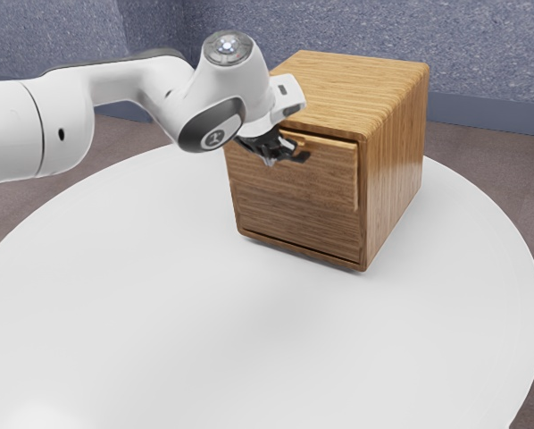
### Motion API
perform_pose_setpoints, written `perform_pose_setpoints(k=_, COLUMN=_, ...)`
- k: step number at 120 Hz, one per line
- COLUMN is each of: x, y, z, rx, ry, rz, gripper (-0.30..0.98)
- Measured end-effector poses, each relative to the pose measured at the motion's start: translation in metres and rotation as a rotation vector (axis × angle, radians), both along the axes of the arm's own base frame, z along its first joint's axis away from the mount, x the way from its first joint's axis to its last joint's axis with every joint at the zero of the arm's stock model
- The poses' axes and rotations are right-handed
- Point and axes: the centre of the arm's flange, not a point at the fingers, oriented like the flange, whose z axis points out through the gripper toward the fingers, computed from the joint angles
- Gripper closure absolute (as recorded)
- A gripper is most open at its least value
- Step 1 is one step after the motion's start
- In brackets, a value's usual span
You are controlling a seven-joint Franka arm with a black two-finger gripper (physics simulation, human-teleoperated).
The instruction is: Push the drawer handle with one arm to close the drawer
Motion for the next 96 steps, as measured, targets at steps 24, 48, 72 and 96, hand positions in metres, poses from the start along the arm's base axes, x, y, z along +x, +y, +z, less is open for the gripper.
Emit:
perform_pose_setpoints(k=24, x=0.011, y=0.001, z=-0.002, rx=-0.005, ry=-0.011, rz=-0.018, gripper=0.79)
perform_pose_setpoints(k=48, x=0.014, y=-0.002, z=0.0, rx=-0.001, ry=-0.028, rz=-0.044, gripper=0.79)
perform_pose_setpoints(k=72, x=0.005, y=-0.01, z=0.012, rx=0.005, ry=-0.018, rz=-0.055, gripper=0.79)
perform_pose_setpoints(k=96, x=-0.021, y=-0.025, z=0.058, rx=0.002, ry=0.0, rz=-0.047, gripper=0.79)
